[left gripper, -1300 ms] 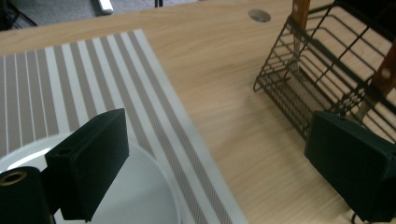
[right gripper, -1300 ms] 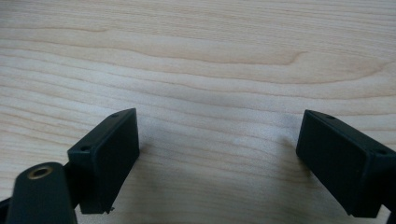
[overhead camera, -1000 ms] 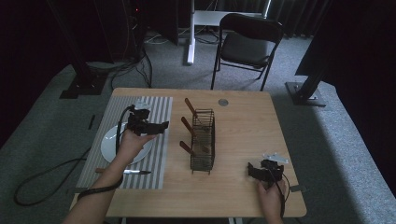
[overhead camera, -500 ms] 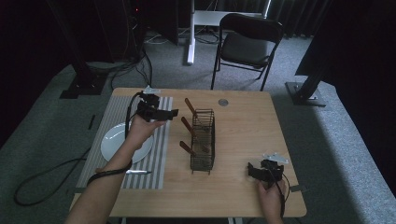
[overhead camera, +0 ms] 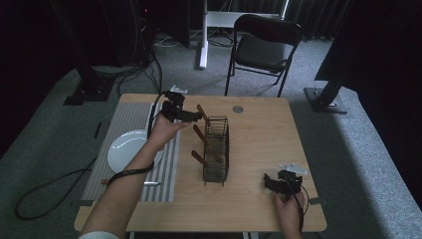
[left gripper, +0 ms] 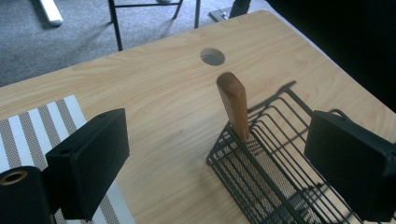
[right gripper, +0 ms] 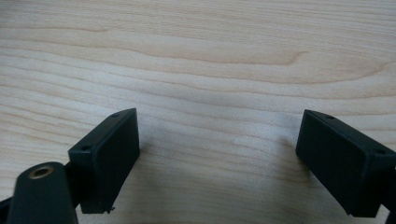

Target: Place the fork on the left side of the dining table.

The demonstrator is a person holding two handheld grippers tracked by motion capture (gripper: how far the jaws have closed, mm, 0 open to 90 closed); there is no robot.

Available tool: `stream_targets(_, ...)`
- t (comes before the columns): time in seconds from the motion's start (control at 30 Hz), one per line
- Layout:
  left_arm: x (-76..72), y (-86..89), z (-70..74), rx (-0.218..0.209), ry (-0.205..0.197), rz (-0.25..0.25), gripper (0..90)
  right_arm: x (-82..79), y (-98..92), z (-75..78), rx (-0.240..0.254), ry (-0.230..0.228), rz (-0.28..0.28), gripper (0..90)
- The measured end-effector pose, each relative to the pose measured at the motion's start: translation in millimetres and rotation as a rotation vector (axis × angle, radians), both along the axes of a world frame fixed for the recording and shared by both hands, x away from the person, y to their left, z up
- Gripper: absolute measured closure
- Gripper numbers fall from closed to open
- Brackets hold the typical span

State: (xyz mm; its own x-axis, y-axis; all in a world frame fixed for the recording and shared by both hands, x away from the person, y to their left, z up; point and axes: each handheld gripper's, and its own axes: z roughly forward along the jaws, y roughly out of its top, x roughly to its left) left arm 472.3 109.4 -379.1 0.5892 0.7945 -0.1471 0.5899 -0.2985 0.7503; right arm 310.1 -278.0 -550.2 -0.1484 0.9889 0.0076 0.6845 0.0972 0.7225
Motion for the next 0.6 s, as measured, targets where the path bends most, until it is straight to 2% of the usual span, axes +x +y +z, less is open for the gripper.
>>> stream_targets(0.13,7.5,-5.5,-7.9,0.005,0.026,-0.005,14.0,0.0,0.1,0.0,0.000,0.000,-0.001,13.1)
stream_targets(0.23,11.4,-5.9,-10.7,-0.016,0.035,-0.009,21.2,0.0,0.1,0.0,0.000,0.000,-0.001,13.1)
stream_targets(0.27,16.3,-5.4,-13.7,-0.046,0.053,-0.021,21.2,0.0,0.1,0.0,0.000,0.000,-0.001,13.1)
stream_targets(0.3,17.9,-5.7,-15.1,-0.050,0.060,-0.023,29.1,0.0,0.0,0.0,0.000,0.000,0.000,13.1)
stream_targets(0.33,19.3,-5.8,-16.3,-0.055,0.064,-0.030,32.5,0.0,0.0,0.0,0.000,-0.001,0.000,13.1)
stream_targets(0.43,20.6,-7.2,-18.9,-0.084,0.061,-0.038,38.8,-0.1,0.1,0.0,0.000,0.000,-0.001,13.2)
stream_targets(0.53,19.7,-9.4,-18.7,-0.078,0.041,-0.041,46.1,-0.2,0.1,0.0,0.000,0.000,-0.001,13.2)
stream_targets(0.6,19.2,-9.5,-18.2,-0.099,0.040,-0.036,51.6,-0.3,0.2,0.0,0.000,0.000,-0.001,13.2)
